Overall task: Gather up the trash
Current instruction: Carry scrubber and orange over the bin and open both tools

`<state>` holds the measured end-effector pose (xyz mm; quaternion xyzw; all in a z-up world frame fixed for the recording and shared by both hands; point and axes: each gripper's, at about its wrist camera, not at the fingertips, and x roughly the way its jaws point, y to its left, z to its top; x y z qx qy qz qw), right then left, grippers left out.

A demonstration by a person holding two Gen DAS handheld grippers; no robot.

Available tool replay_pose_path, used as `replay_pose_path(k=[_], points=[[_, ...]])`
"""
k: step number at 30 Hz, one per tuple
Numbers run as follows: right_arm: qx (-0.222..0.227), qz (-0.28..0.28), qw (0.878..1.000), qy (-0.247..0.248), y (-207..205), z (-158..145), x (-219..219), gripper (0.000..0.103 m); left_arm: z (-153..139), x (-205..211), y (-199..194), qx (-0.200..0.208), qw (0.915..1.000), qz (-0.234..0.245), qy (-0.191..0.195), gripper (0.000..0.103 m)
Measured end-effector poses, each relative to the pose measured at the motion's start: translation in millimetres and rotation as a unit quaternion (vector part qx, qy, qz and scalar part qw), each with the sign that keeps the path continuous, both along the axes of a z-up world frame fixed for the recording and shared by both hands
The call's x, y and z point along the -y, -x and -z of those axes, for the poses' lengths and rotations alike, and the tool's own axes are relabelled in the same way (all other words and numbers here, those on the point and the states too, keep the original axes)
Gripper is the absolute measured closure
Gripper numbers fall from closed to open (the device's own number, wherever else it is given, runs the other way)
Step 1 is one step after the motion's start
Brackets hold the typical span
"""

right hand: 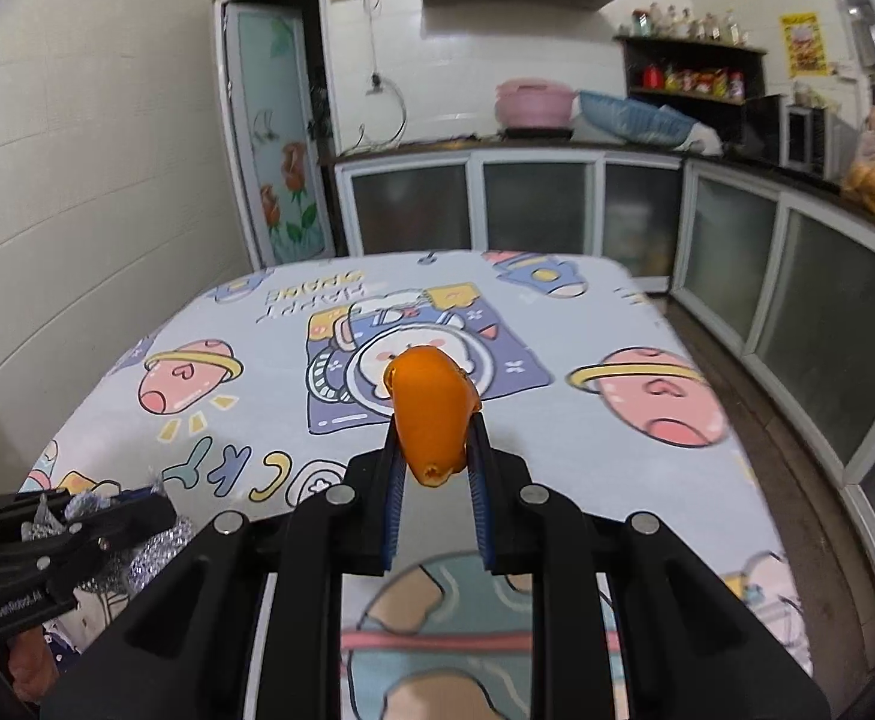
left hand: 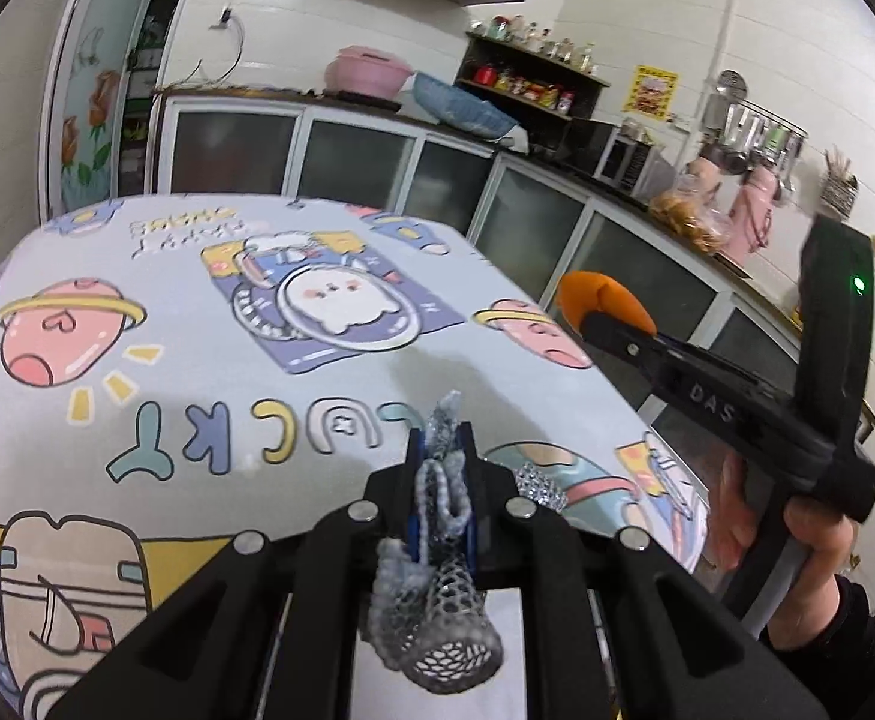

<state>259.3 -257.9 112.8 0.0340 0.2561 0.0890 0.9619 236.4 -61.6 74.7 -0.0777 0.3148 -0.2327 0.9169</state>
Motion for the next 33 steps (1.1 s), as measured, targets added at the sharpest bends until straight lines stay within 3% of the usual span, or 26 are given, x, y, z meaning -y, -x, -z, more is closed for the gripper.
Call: replay_pose_path(k=[17,33], points=[[0.065,0.117,0.991,0.005,177.2,-22.9,79.7,0.084,-47.4,94.5,103.2,0.056,0.9917,0.115,-0.012,0.094],[0.078,0.251,0.965,0.018,321.1,-6.0,148.2,0.084,-60.0,186.3,189.8,0.091,0.9666,0.239,-0.022,0.093]])
